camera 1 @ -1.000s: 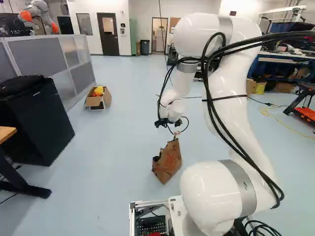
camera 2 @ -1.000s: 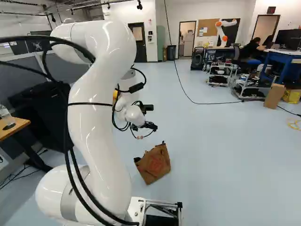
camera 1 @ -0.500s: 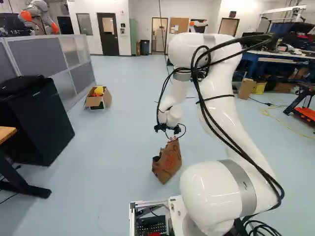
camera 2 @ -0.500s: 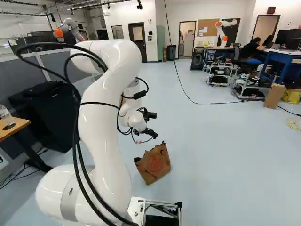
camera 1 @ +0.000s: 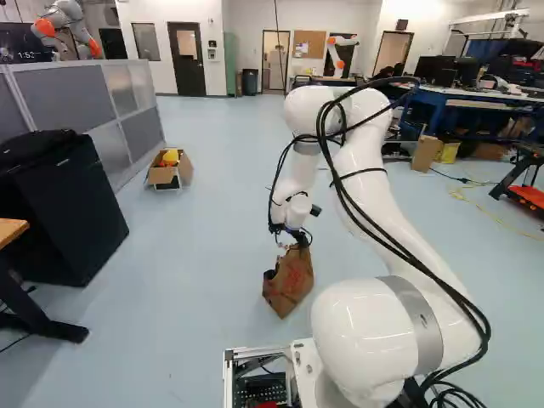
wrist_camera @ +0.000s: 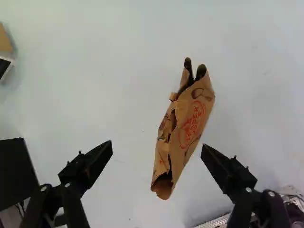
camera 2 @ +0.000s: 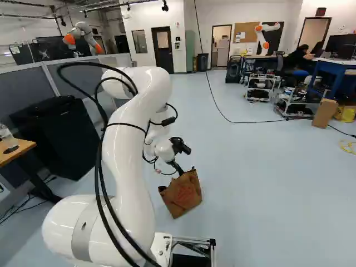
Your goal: Pick up the grocery bag from the ground
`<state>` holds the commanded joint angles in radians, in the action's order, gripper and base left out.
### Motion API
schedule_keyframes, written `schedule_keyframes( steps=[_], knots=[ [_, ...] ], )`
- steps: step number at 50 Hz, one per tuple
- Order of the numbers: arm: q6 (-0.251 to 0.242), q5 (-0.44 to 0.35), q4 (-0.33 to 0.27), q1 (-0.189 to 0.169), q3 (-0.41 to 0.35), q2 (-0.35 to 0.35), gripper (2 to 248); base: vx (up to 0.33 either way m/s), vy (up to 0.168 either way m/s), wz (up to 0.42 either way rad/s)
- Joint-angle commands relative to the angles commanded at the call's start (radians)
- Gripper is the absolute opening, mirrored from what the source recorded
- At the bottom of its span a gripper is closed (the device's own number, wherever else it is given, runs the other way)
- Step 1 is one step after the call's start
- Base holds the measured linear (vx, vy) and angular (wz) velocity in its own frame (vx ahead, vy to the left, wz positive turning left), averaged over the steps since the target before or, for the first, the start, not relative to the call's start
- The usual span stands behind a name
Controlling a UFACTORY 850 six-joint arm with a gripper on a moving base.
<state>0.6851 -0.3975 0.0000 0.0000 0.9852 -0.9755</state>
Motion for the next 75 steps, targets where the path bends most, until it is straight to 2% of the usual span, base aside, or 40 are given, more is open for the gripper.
schedule_keyframes(
  steps=[60, 75],
  knots=[
    [0.008, 0.000, 0.000, 0.000, 0.330, -0.419, 247, 0.000, 0.000, 0.000],
    [0.008, 0.000, 0.000, 0.000, 0.355, -0.446, 247, 0.000, 0.000, 0.000]
  ],
)
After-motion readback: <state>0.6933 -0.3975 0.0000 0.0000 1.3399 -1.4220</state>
